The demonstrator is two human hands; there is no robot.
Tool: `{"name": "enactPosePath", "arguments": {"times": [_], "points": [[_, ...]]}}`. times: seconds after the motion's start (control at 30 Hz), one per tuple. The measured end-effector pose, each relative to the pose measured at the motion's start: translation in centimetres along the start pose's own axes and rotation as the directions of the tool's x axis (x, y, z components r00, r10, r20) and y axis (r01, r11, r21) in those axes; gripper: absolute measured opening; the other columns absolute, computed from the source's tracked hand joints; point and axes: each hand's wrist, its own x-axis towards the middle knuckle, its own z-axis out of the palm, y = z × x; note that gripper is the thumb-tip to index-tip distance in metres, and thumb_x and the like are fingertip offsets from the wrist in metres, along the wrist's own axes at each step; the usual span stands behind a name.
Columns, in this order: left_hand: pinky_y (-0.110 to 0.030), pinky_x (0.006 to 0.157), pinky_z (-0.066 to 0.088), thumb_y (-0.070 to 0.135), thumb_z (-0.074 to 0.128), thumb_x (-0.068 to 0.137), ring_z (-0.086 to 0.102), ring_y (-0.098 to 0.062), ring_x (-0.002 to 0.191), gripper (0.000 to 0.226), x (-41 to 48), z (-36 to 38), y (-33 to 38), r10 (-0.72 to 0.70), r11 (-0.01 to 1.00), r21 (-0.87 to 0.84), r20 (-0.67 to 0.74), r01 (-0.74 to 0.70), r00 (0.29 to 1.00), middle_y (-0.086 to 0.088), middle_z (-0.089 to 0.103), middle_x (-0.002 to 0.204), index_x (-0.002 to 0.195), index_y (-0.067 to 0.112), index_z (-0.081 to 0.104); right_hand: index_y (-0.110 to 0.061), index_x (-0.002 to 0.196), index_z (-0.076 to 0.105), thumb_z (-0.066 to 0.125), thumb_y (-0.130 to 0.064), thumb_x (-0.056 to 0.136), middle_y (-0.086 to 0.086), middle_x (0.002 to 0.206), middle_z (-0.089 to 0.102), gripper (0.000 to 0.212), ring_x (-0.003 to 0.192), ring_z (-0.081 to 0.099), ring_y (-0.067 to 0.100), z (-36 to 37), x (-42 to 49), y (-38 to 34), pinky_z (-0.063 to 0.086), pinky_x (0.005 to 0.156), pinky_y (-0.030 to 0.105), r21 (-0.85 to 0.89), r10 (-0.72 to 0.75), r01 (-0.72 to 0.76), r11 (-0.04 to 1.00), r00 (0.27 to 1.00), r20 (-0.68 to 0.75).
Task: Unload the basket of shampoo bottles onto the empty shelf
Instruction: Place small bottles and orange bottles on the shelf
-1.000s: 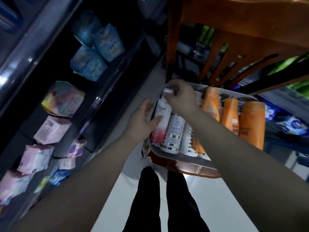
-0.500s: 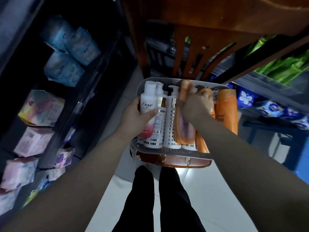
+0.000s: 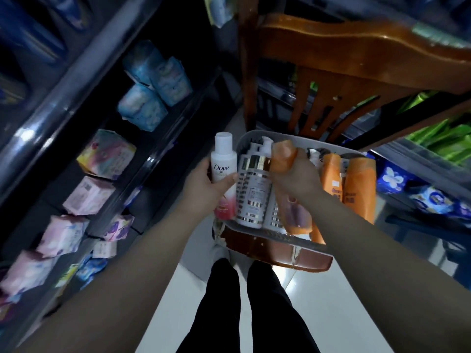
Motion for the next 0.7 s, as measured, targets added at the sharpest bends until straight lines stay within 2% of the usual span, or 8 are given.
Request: {"name": "enactPosePath", "arguments": {"times": [0.1,0.23,0.33,0.37,0.4,0.5,0.6,0.7], "points": [[-0.024,0.07,0.054,0.032,0.076,0.08,0.067,-0.005,0.09,0.041,-1.7,-2.6,1.5,0.018,1.0,0.001,-0.11,-0.018,0.994,0.009,0.068,0.103,0.116,0.025,0.058,-0.021,0.13,0.038,0.074,-0.028,0.075,-0.012,0.088,0.056,0.066,0.086,0.059,0.021,-2.3,-2.8,-3.4,0.045,0.067,0.033,0.122,-0.16,0.161,0.979,0.987,-0.025],[-0.02,0.062,0.056,0.034,0.077,0.079,0.069,-0.002,0.077,0.034,-5.2,-6.7,3.7,0.044,0.998,-0.042,-0.247,-0.055,0.968,0.009,0.07,0.098,0.108,0.032,0.06,-0.031,0.125,0.036,0.077,-0.035,0.072,-0.007,0.09,0.056,0.067,0.079,0.062,0.021,-5.5,-6.9,-10.1,0.055,0.063,0.041,0.182,-0.331,0.326,0.928,0.944,0.001],[-0.01,0.055,0.049,0.035,0.077,0.079,0.064,0.01,0.075,0.028,-8.8,-10.6,5.4,0.089,0.994,-0.019,-0.356,-0.103,0.93,0.014,0.068,0.094,0.1,0.036,0.059,-0.03,0.113,0.043,0.083,-0.034,0.066,-0.01,0.088,0.058,0.061,0.072,0.06,-0.003,-6.7,-10.2,-15.4,0.049,0.052,0.017,0.265,-0.473,0.454,0.851,0.881,0.009],[-0.01,0.054,0.047,0.034,0.077,0.079,0.064,0.01,0.073,0.026,-10.2,-12.1,5.9,0.102,0.993,-0.016,-0.399,-0.119,0.911,0.013,0.068,0.092,0.098,0.035,0.059,-0.029,0.108,0.045,0.085,-0.031,0.065,-0.012,0.086,0.058,0.059,0.07,0.058,-0.007,-6.9,-11.5,-17.3,0.045,0.055,0.012,0.299,-0.515,0.486,0.821,0.857,0.021],[-0.011,0.053,0.049,0.034,0.078,0.079,0.065,0.008,0.071,0.025,-11.8,-13.7,6.3,0.11,0.991,-0.017,-0.444,-0.132,0.889,0.012,0.069,0.09,0.096,0.034,0.059,-0.029,0.105,0.046,0.087,-0.028,0.063,-0.012,0.086,0.059,0.058,0.071,0.058,-0.007,-6.9,-12.8,-19.2,0.044,0.06,0.014,0.331,-0.552,0.511,0.794,0.833,0.04],[-0.03,0.073,0.056,0.033,0.079,0.078,0.068,-0.007,0.081,0.026,-16.9,-18.8,7.0,0.118,0.987,-0.024,-0.553,-0.157,0.825,0.008,0.072,0.092,0.098,0.031,0.062,-0.035,0.099,0.047,0.088,-0.035,0.056,-0.011,0.092,0.061,0.059,0.081,0.061,0.001,-6.3,-17.3,-24.4,0.051,0.069,0.026,0.396,-0.646,0.562,0.726,0.754,0.116],[-0.031,0.075,0.054,0.033,0.079,0.077,0.067,-0.006,0.08,0.025,-22.9,-24.2,7.0,0.152,0.979,-0.003,-0.648,-0.202,0.746,0.009,0.072,0.087,0.096,0.031,0.062,-0.041,0.098,0.048,0.083,-0.052,0.047,-0.014,0.097,0.062,0.063,0.081,0.063,-0.004,-4.4,-22.6,-29.3,0.049,0.067,0.025,0.449,-0.737,0.614,0.649,0.655,0.169],[-0.037,0.077,0.056,0.046,0.074,0.069,0.068,-0.012,0.082,0.037,-29.1,-29.3,6.4,0.159,0.976,0.02,-0.739,-0.215,0.655,0.007,0.072,0.089,0.099,0.029,0.064,-0.045,0.097,0.046,0.08,-0.06,0.041,-0.017,0.098,0.061,0.067,0.084,0.062,-0.001,-1.7,-28.8,-34.0,0.05,0.065,0.025,0.47,-0.801,0.662,0.583,0.566,0.197]]}}
